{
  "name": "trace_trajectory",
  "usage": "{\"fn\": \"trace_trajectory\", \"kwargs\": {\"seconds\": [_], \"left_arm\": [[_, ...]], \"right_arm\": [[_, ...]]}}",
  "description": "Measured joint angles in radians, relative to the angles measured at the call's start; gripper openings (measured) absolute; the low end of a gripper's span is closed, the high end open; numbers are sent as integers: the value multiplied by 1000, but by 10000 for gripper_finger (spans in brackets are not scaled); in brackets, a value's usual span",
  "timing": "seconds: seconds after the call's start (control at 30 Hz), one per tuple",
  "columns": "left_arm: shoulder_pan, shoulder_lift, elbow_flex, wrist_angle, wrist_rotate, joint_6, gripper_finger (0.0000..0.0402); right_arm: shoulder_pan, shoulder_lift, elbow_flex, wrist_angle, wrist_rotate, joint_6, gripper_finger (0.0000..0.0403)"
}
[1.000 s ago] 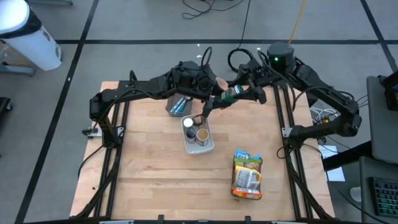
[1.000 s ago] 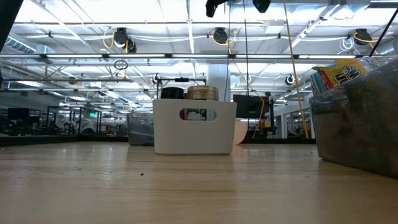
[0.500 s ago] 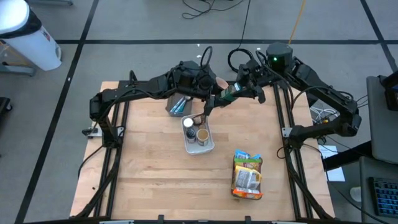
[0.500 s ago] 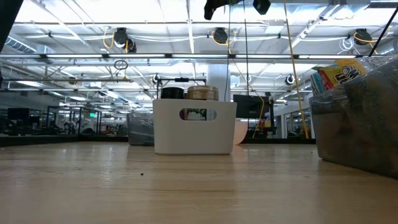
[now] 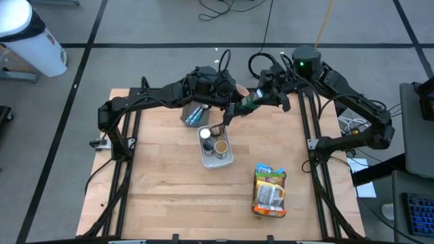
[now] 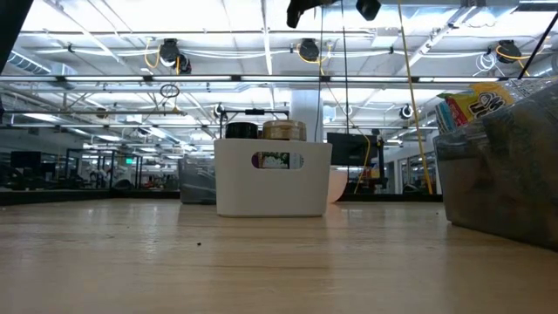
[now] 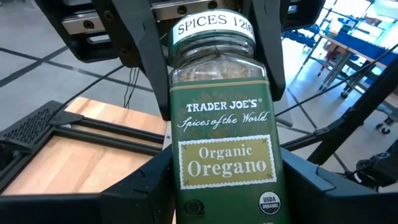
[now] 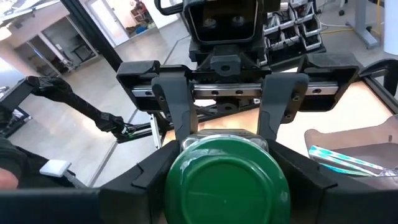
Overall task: Pick & Place Food Item
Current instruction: Put the green seasoning bottle into the white bin
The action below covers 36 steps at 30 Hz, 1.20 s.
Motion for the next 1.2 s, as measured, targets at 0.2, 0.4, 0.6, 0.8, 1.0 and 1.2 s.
{"fn": "trace_trajectory", "kwargs": {"seconds": [0.2,0.4,0.6,0.8,1.0,1.2], "left_arm": [[-5,-1,1,20,13,1,268],[-7,-3,2,65,-7,-13,295],[-3,-3,2,66,-39,-30,282],[-4,-4,2,73,-57,-47,264],[6,-18,2,76,-67,-45,259],[31,-65,2,56,-67,-52,272]], "right_arm": [[2,-18,-1,-1,-54,9,193],[10,-27,-1,20,-70,14,193],[10,-31,-1,28,-66,1,193],[10,-31,-1,53,-65,-5,193],[10,-40,-1,53,-51,-5,193],[10,-45,-1,55,-44,-5,193]]}}
